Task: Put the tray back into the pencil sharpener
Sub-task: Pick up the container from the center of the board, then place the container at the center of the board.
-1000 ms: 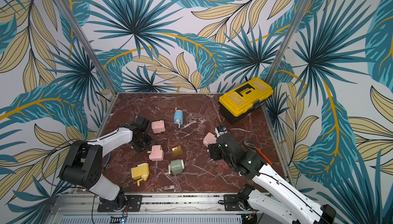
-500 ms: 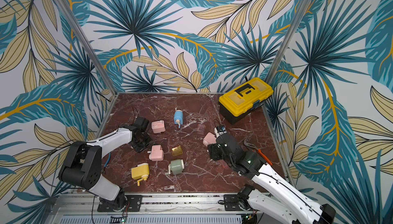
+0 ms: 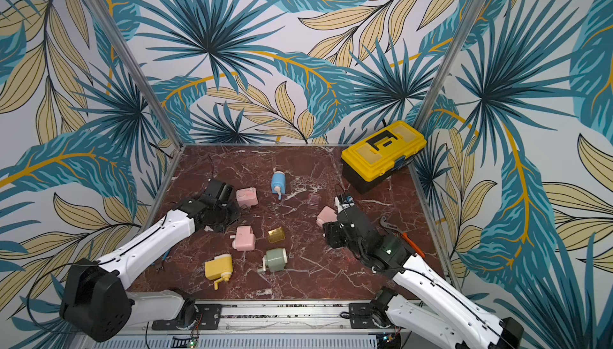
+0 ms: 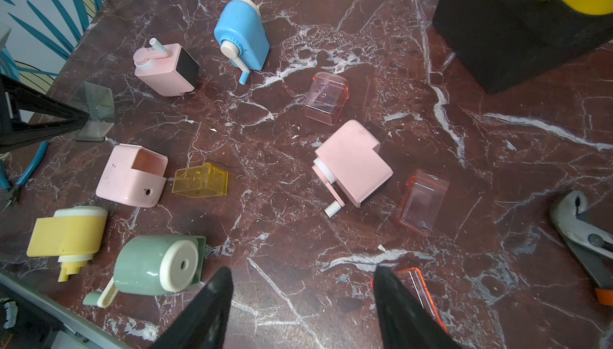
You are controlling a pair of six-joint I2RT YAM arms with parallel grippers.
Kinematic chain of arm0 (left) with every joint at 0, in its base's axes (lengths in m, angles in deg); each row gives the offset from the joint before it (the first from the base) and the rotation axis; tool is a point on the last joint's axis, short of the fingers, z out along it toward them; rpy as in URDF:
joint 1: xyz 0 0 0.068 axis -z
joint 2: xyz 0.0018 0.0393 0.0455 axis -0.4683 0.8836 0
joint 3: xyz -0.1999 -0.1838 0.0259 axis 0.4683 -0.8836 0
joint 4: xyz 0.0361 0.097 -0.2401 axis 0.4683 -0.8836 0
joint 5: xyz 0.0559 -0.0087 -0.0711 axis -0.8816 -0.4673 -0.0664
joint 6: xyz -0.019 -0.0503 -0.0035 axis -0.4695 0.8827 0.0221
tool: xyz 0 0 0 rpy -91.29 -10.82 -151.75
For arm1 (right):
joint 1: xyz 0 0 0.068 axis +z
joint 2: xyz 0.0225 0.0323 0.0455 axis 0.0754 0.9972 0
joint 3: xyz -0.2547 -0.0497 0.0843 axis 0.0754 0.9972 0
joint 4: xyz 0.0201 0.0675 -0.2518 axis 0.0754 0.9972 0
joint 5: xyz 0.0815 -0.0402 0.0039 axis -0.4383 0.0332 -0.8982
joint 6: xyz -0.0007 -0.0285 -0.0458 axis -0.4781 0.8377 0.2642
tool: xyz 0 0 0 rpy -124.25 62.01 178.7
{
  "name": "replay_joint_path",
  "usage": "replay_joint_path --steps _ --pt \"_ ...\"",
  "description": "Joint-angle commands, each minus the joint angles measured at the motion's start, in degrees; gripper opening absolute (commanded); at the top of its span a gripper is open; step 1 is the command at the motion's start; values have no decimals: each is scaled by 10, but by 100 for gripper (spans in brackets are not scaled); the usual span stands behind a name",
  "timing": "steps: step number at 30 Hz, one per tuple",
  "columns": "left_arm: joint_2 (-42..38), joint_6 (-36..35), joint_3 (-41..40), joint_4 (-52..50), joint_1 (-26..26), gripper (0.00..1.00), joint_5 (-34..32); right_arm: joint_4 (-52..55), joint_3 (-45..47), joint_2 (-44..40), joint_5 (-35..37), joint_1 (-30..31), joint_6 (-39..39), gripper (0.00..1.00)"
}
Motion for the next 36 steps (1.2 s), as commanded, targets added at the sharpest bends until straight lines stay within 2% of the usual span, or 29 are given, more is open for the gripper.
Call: replay_joint_path --steps 1,5,10,14,19,23,26,32,36 --pt "10 -17 45 -23 57 0 -37 12 -13 9 23 1 -30 68" --pt "62 -49 115 -33 133 0 -56 51 -15 9 49 0 -67 67" --pt "137 -181 211 -33 198 0 -72 114 -13 -16 80 -2 -107 66" --pt "198 -364 285 -33 230 0 -39 171 -9 -55 113 -3 -140 65" --pt "256 -622 331 -33 260 0 60 273 -13 -107 180 -4 -184 64" --pt "279 -800 340 -33 279 0 131 288 -12 -147 174 -4 -176 64" --pt "296 -905 344 -33 290 0 151 299 -19 -159 175 -4 -172 64" --pt "343 -1063 345 -33 304 0 174 296 -16 -170 176 -3 -166 64" --pt "378 -1095 354 -37 314 0 162 290 -20 -163 174 -3 -152 64"
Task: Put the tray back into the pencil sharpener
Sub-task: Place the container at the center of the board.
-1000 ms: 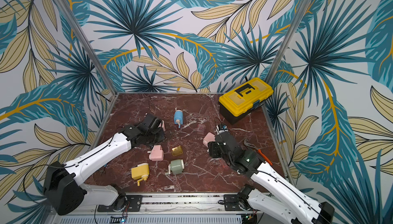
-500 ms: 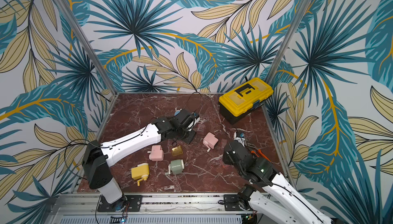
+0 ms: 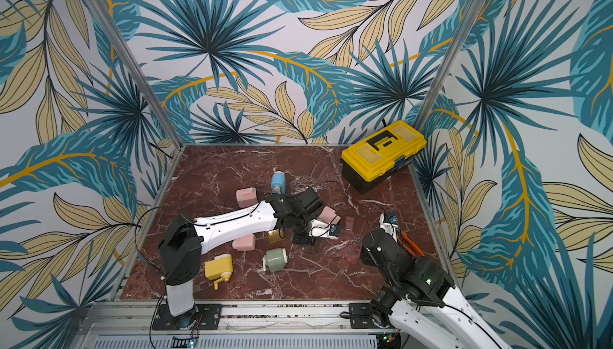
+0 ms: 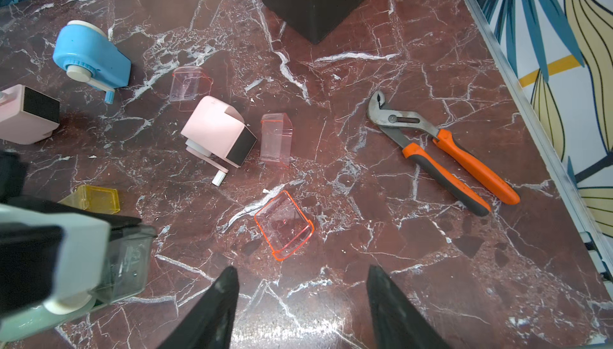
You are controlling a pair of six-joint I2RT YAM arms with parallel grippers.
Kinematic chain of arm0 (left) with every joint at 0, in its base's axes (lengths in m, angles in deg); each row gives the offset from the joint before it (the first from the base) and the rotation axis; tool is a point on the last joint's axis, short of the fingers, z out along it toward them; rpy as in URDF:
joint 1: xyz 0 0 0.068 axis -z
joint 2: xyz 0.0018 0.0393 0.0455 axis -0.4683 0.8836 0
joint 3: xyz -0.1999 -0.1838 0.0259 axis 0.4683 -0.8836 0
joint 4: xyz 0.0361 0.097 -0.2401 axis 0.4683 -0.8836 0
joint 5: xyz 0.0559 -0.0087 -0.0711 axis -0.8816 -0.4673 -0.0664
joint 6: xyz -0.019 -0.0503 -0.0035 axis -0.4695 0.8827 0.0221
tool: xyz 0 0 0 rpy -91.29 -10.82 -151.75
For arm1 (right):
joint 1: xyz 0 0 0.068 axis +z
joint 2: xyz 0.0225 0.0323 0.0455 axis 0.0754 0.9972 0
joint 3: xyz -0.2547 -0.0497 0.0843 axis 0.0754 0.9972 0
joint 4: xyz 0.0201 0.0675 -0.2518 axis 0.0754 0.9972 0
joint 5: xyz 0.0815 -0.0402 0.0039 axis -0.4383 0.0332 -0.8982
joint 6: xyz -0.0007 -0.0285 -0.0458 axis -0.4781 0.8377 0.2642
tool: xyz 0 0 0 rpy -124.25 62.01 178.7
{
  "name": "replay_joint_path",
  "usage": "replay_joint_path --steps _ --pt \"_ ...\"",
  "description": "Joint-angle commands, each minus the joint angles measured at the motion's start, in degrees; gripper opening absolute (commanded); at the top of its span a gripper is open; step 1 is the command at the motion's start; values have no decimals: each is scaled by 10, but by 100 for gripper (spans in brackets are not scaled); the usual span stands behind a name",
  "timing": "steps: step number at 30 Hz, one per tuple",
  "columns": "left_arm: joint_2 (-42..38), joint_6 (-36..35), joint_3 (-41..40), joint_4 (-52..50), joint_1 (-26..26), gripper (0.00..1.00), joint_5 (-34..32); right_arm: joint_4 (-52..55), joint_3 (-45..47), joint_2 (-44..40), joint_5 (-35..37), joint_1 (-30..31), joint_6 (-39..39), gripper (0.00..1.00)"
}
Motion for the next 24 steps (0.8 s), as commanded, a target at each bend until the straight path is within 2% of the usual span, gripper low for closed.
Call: replay_joint_path --steps 1,6,9,17,19,24 --pt "22 -88 15 -6 8 0 14 7 -12 3 11 -1 12 64" --pt "54 -123 15 -10 20 3 -26 -2 -12 10 11 -1 15 64" --pt "72 -129 21 -10 22 8 -46 -7 -13 15 8 -1 19 64" --pt "88 -127 39 -10 22 36 -57 -13 -17 16 8 -1 26 63" --pt "81 -127 41 -10 21 42 -55 -14 -19 16 7 -1 27 64" --pt "21 -99 32 -9 21 45 -20 -21 -21 18 0 -1 42 64"
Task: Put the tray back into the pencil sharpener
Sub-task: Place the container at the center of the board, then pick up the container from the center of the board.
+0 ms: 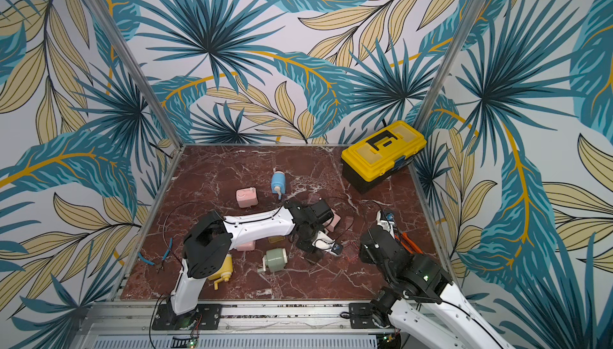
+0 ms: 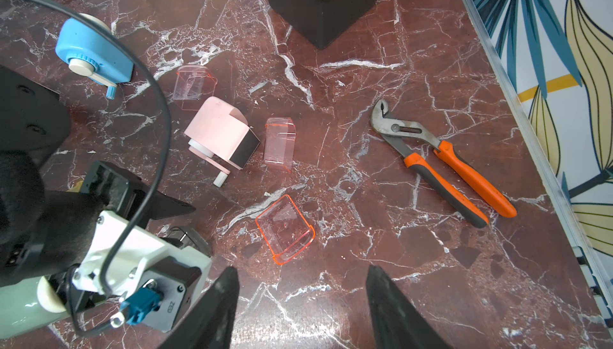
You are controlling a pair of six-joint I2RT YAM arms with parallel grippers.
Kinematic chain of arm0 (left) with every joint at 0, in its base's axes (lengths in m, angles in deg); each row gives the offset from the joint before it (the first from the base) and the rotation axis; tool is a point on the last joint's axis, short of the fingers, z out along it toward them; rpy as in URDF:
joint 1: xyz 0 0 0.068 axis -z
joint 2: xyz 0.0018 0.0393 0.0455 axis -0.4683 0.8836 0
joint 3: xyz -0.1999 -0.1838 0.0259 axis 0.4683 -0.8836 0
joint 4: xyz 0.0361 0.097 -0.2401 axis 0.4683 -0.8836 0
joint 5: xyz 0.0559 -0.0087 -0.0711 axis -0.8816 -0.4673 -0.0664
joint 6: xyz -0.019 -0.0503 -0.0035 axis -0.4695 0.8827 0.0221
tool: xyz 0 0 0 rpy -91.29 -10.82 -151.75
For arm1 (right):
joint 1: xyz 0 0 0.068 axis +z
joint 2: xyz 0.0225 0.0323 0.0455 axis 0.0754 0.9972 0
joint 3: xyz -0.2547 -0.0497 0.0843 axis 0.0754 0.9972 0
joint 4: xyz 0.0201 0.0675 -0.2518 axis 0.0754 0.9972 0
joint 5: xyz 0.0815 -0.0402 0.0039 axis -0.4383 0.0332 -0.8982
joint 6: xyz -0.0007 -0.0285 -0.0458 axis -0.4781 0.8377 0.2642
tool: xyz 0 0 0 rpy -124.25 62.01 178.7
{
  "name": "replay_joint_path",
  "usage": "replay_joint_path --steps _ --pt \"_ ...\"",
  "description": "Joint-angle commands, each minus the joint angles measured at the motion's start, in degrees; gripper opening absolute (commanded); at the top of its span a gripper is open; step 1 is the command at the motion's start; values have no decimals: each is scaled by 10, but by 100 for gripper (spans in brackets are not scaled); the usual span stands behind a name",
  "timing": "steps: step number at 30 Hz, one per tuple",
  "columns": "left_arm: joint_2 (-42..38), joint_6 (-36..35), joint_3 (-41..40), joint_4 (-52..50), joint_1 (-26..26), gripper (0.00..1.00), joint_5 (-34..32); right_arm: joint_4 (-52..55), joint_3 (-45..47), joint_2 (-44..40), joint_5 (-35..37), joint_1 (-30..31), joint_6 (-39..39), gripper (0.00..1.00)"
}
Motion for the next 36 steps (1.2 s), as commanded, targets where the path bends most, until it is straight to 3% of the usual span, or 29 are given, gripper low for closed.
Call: replay_joint_path --steps 1,7,14,20,26,36 --pt "-77 27 -3 -2 1 45 42 -13 -11 1 -3 -1 19 64" --pt "-202 131 -75 8 0 45 93 -74 3 35 -49 -1 74 64" --pt "-335 281 -203 100 -12 46 59 -164 10 163 -161 -1 152 66" --pt "-479 483 -358 260 -49 48 -16 -220 23 264 -258 -1 187 67" --pt "-603 630 -465 273 -59 51 -111 -259 25 347 -328 -1 208 67" --pt "-770 847 -581 269 -62 78 -284 -274 30 439 -298 -1 239 60"
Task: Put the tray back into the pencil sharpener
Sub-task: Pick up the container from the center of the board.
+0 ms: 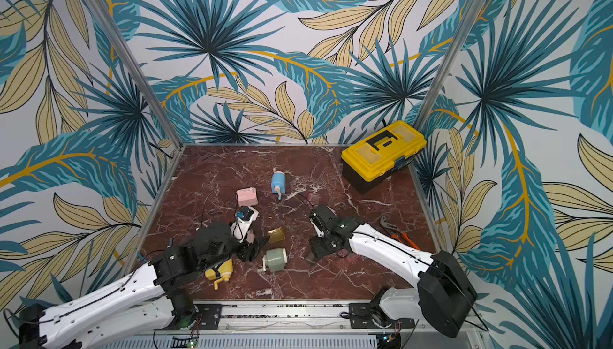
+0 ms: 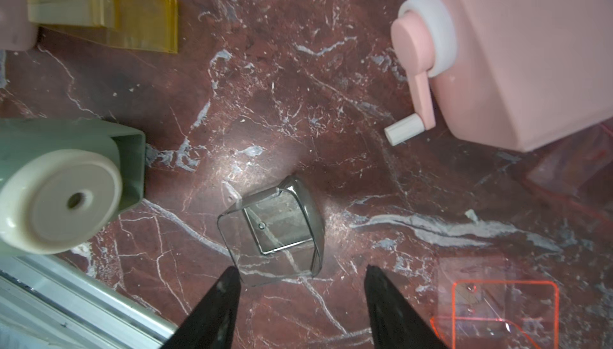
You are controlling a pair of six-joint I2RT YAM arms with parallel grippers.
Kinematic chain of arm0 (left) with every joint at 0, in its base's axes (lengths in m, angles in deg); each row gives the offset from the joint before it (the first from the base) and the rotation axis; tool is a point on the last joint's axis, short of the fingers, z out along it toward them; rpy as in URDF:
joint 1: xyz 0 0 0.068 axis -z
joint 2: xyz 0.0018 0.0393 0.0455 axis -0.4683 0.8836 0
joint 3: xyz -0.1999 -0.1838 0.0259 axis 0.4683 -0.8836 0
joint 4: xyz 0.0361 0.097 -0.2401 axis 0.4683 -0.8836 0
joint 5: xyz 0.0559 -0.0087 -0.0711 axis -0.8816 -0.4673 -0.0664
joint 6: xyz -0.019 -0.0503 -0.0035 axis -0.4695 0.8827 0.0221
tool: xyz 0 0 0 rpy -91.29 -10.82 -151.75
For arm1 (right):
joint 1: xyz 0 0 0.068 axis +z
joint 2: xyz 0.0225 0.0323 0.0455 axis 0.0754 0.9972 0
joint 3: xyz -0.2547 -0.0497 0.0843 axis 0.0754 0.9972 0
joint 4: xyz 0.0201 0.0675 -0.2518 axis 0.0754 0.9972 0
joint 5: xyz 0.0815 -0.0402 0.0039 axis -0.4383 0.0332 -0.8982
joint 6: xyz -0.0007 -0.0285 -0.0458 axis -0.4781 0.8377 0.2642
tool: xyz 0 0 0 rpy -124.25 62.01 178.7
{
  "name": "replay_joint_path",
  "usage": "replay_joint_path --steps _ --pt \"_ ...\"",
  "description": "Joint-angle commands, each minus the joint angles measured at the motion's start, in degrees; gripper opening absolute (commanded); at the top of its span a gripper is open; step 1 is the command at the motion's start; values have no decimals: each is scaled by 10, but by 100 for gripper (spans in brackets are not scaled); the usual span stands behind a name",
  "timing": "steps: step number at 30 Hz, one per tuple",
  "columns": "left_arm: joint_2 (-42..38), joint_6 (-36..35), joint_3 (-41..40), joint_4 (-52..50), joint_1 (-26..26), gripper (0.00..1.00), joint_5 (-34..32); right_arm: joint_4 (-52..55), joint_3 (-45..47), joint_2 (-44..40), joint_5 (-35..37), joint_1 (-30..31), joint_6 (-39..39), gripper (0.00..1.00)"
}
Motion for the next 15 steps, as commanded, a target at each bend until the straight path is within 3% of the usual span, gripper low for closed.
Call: replay_joint_path --steps 1,7,11,15 --pt "-30 119 -14 13 -4 78 -102 -16 10 25 11 -1 18 59" --pt "-22 164 -13 13 -6 78 -154 -32 2 71 -1 -1 12 52" --pt "0 142 -3 12 -6 79 -122 -41 -1 88 6 -2 3 46" --pt "23 77 10 13 -5 78 -64 -49 1 100 3 -1 -3 40"
